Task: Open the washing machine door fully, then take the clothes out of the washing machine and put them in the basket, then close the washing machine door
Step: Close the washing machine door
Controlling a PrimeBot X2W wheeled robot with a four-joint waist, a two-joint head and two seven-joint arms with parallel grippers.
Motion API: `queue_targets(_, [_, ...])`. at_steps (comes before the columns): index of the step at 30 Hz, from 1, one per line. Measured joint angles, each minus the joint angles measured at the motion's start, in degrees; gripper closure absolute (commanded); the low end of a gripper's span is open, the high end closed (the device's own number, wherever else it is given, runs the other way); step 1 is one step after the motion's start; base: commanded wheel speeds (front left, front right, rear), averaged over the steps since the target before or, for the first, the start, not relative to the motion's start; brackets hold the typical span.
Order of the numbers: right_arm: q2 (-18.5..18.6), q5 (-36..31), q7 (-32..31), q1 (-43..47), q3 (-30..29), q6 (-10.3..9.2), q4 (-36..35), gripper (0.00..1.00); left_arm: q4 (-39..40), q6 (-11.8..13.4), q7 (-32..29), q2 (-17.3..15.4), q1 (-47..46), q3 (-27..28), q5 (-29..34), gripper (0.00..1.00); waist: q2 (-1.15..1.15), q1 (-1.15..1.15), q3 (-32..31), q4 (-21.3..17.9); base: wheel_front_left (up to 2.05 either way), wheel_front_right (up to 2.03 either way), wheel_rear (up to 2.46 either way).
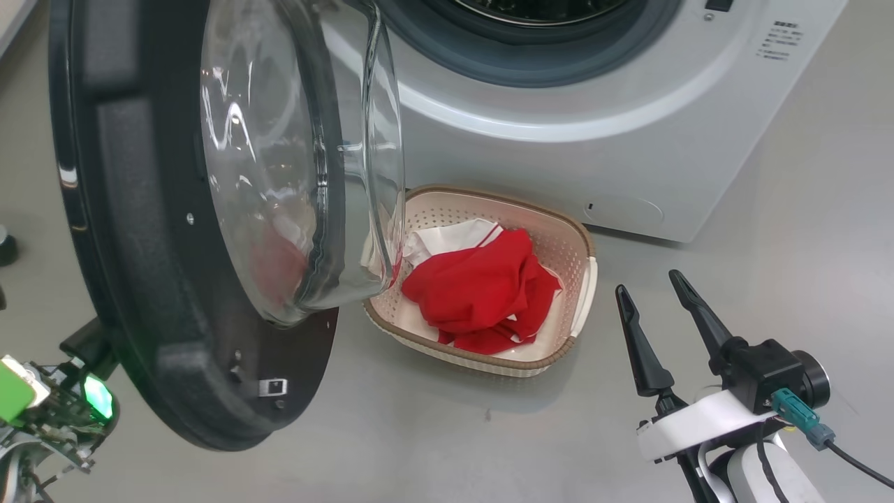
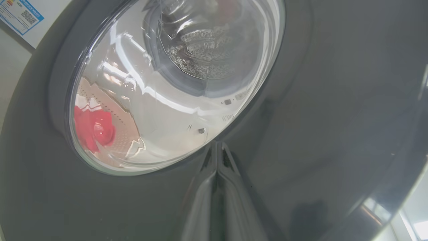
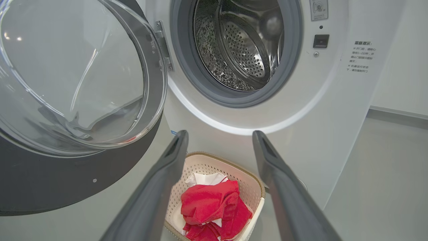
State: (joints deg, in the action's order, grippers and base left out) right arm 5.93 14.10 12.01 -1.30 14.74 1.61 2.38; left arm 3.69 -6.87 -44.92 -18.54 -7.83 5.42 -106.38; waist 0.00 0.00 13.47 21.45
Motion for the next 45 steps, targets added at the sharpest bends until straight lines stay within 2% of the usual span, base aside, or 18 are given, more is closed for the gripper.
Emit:
queue_targets(16, [-1.1,0.9,1.2,-2.0,0.9,0.02,1.8,0.00,2.5,0.0,-1.0,1.5,0.9,-2.5,0.2,1.00,0.00,0.00,0.4,-7.8,0.00,0.00,0.00])
queue_targets(33, [-2.3,2.1,1.9,-3.1,2.8,0.33,4.1,0.00,2.4,0.1,-1.0,1.6,0.7,-4.2,1.6,1.00,0.00,0.00,0.5,-18.4,0.00,0.00,0.00])
queue_targets(45, [-2.5,3.5,1.9,-3.8,4.0,0.77,4.9,0.00,1.1,2.6,-0.5,1.7,-2.5,-4.9,2.0,1.00,0.00,0.00,1.4,-25.9,0.00,0.00,0.00])
